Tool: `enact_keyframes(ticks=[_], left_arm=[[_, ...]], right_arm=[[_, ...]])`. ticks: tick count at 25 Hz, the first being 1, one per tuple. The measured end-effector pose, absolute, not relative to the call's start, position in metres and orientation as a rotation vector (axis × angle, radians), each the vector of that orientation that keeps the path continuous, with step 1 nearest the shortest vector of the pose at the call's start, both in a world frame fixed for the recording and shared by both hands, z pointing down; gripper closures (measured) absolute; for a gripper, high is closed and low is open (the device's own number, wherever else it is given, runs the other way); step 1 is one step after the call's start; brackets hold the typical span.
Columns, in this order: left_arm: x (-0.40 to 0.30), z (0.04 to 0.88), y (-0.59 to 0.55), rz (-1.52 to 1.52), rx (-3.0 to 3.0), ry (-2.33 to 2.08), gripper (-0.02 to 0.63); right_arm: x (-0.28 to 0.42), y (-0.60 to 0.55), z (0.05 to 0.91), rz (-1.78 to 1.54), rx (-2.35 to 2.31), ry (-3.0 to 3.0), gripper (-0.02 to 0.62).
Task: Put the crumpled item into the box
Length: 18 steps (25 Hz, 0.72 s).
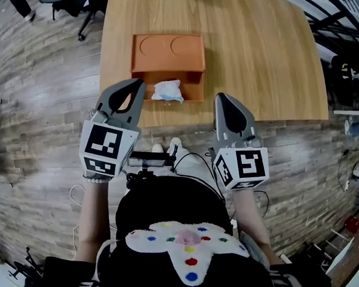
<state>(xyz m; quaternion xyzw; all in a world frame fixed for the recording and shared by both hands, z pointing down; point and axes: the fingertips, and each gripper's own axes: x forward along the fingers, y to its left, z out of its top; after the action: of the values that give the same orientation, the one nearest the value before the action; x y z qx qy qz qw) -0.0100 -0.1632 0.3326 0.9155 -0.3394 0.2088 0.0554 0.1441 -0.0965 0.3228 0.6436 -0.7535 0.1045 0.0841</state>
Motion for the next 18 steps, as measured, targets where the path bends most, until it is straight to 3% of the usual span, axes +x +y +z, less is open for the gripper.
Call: enact_keyframes(ticks=[18], left_arm=[[-0.032,0.276,-0.135,0.434,2.812,-1.128,0.599]], right_arm=[[0.114,-0.096,0.286,0.197,1.823,-2.364,0.586]])
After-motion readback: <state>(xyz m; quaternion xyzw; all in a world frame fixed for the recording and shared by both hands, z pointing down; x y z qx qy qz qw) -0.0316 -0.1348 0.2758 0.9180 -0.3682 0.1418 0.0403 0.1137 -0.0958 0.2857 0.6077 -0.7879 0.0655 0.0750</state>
